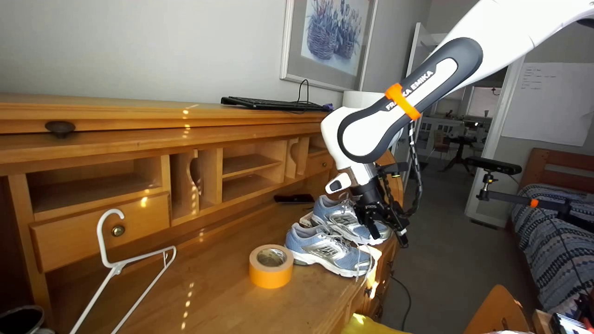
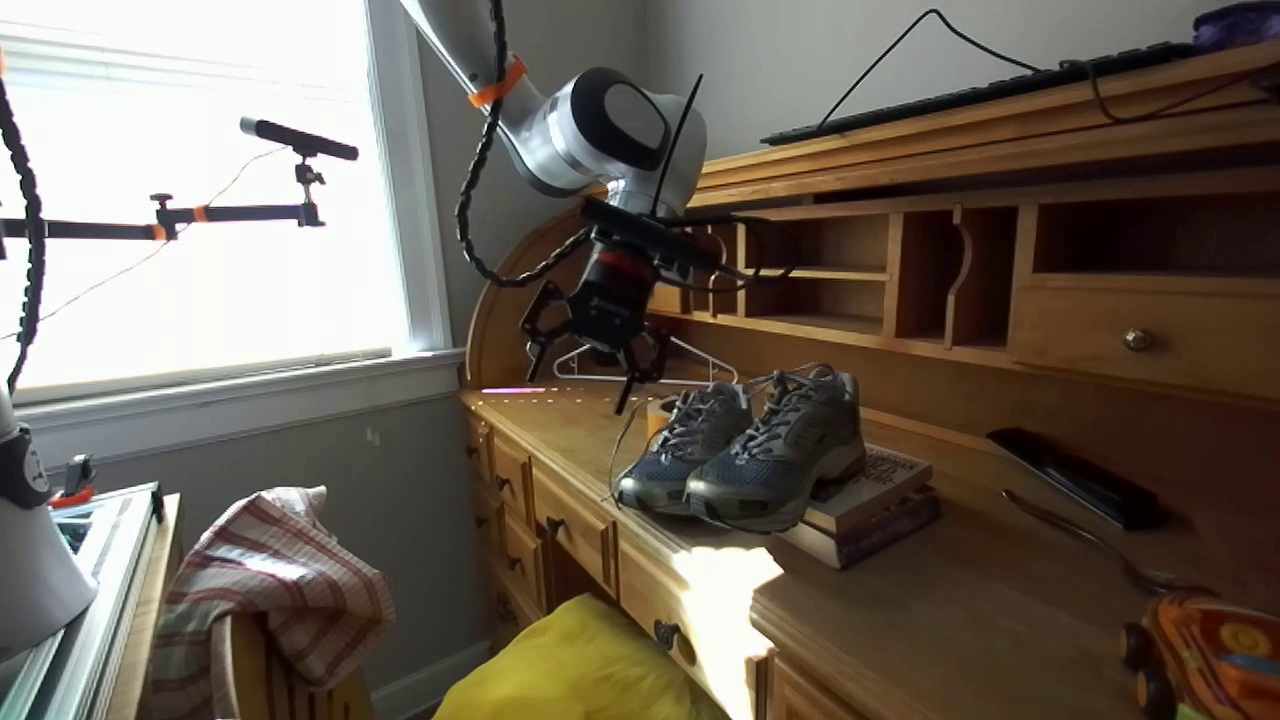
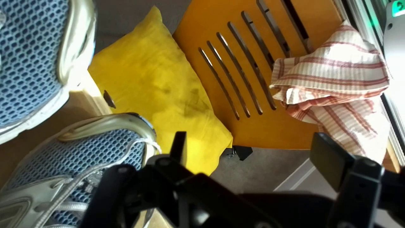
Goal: Untie the laces of the shoe on the left
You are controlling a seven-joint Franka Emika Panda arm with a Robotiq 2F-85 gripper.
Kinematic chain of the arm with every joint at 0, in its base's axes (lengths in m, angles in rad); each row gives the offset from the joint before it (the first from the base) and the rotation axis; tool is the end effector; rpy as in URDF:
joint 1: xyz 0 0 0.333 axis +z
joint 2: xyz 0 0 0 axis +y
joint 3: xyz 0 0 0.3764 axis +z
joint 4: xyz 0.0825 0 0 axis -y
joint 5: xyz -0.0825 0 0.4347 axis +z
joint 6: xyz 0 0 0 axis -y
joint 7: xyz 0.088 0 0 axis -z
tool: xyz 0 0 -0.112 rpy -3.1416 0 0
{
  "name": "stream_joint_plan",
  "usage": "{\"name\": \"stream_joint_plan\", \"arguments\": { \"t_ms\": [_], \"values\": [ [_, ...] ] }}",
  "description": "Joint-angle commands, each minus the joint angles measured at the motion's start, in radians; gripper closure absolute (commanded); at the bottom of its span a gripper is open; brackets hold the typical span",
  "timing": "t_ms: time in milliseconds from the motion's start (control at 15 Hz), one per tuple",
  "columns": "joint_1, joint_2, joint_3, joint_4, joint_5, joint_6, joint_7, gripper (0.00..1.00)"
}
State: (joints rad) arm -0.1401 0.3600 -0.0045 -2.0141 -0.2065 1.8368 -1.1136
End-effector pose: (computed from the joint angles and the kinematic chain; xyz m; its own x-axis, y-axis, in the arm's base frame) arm 0.5819 -0.1023 0.2607 0.3722 0.8568 -0.3568 0.7685 -0.5000 -0.3993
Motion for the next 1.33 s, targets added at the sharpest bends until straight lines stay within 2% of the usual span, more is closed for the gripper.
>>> {"name": "stream_joint_plan", "arguments": {
  "t_ms": [0,133,667,1267],
  "values": [
    [-0.002,-0.094,-0.009,-0.087,-0.001,0.042,0.005,0.0],
    [0.004,-0.146,-0.012,-0.113,0.01,0.083,0.048,0.0],
    [0.028,-0.294,-0.02,-0.135,0.153,0.139,0.378,0.0],
    [0.034,-0.396,-0.044,-0.207,0.126,0.275,0.815,0.0]
  ]
}}
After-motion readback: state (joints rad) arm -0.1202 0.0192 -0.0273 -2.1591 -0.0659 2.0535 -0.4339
